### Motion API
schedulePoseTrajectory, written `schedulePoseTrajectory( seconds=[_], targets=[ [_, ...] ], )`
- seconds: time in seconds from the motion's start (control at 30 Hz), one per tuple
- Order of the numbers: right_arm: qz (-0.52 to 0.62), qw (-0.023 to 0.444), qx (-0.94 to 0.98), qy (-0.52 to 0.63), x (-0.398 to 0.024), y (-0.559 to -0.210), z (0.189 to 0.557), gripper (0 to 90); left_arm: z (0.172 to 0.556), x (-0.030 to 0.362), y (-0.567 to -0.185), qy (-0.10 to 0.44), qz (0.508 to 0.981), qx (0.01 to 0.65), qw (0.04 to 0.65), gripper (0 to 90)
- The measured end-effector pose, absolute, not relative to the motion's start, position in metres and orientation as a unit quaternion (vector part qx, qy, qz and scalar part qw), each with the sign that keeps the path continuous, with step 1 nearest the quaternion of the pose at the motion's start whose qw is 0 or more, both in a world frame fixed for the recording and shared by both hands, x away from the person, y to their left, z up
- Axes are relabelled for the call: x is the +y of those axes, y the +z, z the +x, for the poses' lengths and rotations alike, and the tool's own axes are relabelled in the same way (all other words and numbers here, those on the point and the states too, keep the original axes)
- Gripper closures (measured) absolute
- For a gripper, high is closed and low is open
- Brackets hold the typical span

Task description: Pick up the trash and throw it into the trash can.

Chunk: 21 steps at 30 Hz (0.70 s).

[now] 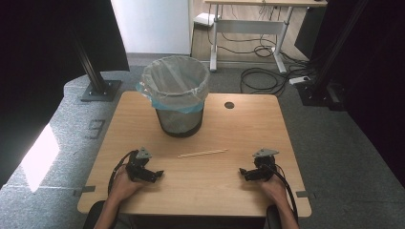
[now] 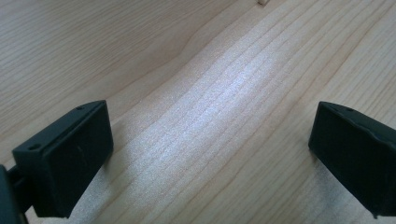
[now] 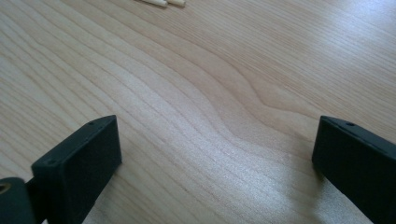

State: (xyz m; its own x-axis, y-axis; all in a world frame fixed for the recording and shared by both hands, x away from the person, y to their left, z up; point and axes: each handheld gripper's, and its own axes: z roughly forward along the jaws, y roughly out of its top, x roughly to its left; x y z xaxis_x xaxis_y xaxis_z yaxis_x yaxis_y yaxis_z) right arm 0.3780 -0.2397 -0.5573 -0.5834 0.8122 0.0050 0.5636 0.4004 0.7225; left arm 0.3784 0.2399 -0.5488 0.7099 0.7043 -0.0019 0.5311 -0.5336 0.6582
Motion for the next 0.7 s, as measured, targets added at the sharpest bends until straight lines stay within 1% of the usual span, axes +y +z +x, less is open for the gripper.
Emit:
schedulePoseTrajectory(
  seconds=[0.07, 0.23, 0.3, 0.33, 0.5, 0.6, 0.63, 0.67, 0.7],
  targets=[
    [0.414, 0.175, 0.822, 0.35, -0.239, -0.556, 0.378, 2.5, 0.379, 0.24, -0.549, 0.134, 0.866, 0.356, 0.325, 0.0],
    [0.39, 0.196, 0.838, 0.328, -0.233, -0.549, 0.386, 3.5, 0.378, 0.24, -0.549, 0.133, 0.866, 0.357, 0.325, 0.0],
    [0.39, 0.194, 0.839, 0.327, -0.232, -0.548, 0.388, 4.2, 0.378, 0.24, -0.549, 0.133, 0.866, 0.356, 0.325, 0.0],
    [0.39, 0.178, 0.841, 0.331, -0.229, -0.543, 0.396, 4.8, 0.378, 0.24, -0.549, 0.134, 0.866, 0.356, 0.325, 0.0],
    [0.386, 0.163, 0.843, 0.338, -0.221, -0.537, 0.413, 5.2, 0.378, 0.24, -0.549, 0.133, 0.865, 0.358, 0.326, 0.0],
    [0.378, 0.144, 0.847, 0.343, -0.215, -0.532, 0.427, 8.9, 0.378, 0.24, -0.549, 0.132, 0.865, 0.357, 0.326, 0.0],
    [0.373, 0.139, 0.849, 0.346, -0.212, -0.531, 0.432, 12.3, 0.378, 0.239, -0.549, 0.132, 0.865, 0.357, 0.326, 0.0],
    [0.368, 0.137, 0.852, 0.346, -0.209, -0.53, 0.437, 13.4, 0.378, 0.239, -0.549, 0.132, 0.865, 0.357, 0.327, 0.0],
    [0.364, 0.139, 0.854, 0.344, -0.203, -0.528, 0.446, 16.4, 0.378, 0.239, -0.549, 0.132, 0.865, 0.357, 0.327, 0.0]
  ],
)
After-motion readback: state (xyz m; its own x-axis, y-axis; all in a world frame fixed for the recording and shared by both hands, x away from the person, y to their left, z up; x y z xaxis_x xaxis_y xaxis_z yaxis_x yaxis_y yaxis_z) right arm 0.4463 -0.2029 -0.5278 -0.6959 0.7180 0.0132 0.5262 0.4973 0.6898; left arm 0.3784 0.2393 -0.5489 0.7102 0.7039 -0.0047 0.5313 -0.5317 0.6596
